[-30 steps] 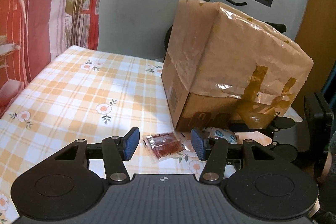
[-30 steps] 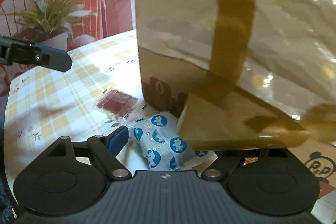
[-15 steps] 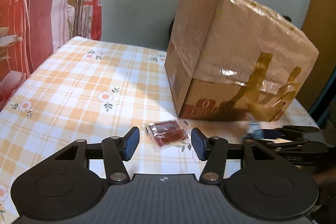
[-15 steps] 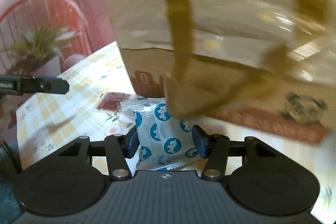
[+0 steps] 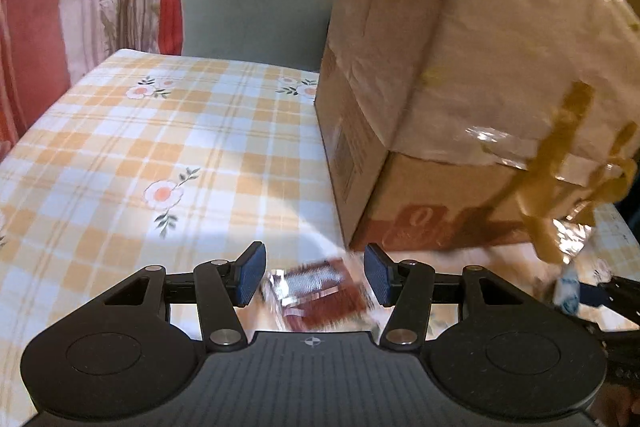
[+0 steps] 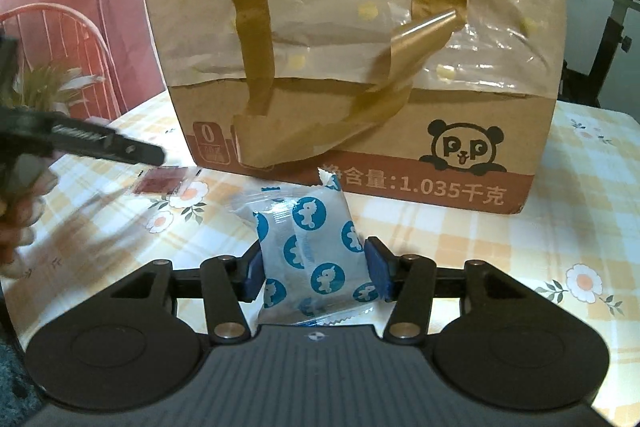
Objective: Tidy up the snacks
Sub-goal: 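Grasp the brown sauce sachet with the left tool while the right tool holds the white packet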
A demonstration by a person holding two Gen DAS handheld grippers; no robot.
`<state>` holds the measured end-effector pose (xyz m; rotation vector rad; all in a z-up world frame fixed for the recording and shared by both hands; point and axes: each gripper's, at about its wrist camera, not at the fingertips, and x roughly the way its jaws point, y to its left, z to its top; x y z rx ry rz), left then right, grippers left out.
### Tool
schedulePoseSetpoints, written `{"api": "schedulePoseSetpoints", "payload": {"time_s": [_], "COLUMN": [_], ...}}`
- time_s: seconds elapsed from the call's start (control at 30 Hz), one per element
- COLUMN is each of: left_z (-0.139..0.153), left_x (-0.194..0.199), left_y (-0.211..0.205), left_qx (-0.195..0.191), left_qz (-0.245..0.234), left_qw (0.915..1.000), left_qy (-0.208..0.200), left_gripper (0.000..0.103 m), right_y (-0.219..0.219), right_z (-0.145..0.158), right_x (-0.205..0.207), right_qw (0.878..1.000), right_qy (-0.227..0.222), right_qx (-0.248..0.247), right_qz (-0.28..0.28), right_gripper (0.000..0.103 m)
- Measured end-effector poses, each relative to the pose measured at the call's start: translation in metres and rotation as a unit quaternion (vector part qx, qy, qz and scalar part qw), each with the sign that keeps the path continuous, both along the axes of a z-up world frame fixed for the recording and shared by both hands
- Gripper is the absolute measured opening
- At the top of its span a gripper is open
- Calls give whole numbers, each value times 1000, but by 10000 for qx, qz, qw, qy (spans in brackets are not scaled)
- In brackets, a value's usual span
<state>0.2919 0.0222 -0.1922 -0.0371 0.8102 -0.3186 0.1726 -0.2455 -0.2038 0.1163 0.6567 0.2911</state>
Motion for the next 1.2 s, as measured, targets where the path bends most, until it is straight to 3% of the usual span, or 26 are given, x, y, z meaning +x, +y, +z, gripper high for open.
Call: {"api": "schedulePoseSetpoints", "payload": {"time_s": [0.17,0.43,0.7,0.77,0.87,0.97,1.1,1.2], "left_z": [-8,-6,-12,-12,-12,-11,-5,4], "left_x": [7,-25,-37,-34,-35,-42,-54,-70], "left_y": [-7,-13,-39,-40,-40,-41,-37,-42], "left_qx": [63,237,911,879,888,857,318,176], "left_qz": [-106,-500,-533,-450,-130,-2,89,74], "left_qw": [9997,9982,9944,9950,9958,9961,9995,9996], "left_qy": [198,236,-88,-115,-157,-210,-6,-196], "left_gripper": [57,57,58,58,46,41,40,40], "right_y": [0,-5,-6,-5,-5,-5,-5,-6], "right_z": [-2,-2,-3,-3,-3,-3,-3,-4], "right_x": [1,0,0,1,0,0,0,0], "right_qw": [10000,9999,9998,9998,9997,9997,9996,9995], "right_qy": [25,67,76,76,81,85,90,102], "right_qx": [29,158,195,198,223,239,255,291], "right_qz": [18,21,13,13,7,1,-3,-2], "right_gripper": [54,54,54,54,54,54,54,54]}}
